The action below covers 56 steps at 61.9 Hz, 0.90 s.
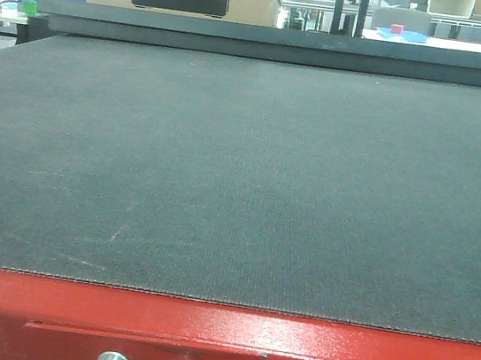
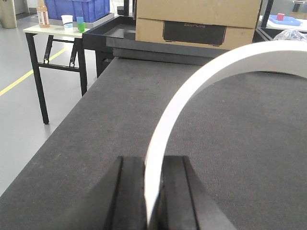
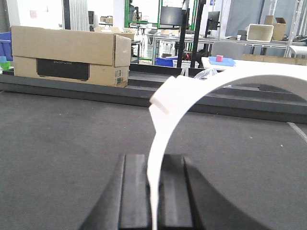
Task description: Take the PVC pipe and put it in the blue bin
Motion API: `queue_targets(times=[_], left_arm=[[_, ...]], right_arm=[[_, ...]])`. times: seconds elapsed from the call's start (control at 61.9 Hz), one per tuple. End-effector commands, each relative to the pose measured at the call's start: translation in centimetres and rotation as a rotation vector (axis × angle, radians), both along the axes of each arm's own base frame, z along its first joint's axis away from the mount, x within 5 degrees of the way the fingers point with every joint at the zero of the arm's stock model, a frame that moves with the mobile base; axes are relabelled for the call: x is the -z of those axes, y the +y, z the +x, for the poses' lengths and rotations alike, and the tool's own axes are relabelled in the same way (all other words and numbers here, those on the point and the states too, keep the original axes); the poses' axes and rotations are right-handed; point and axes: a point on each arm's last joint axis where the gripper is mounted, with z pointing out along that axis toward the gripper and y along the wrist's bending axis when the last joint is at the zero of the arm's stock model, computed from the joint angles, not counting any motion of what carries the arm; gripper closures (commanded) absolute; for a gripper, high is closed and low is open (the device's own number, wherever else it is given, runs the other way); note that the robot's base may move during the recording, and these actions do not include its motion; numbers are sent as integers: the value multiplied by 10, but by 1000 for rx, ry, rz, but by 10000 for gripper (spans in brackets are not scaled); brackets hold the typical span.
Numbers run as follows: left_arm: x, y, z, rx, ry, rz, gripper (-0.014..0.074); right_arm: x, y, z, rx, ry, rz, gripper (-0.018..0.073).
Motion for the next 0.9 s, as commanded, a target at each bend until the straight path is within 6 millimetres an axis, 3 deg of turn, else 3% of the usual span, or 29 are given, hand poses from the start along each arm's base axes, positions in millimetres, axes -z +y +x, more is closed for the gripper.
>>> queue_targets(times=[0.0, 0.888], left_arm=[[-4, 0, -1, -4, -42, -5, 707], [-4, 0, -1, -4, -42, -5, 707]], right_arm=[[-2, 0, -1, 5, -32, -2, 728], [-2, 0, -1, 5, -32, -2, 728]])
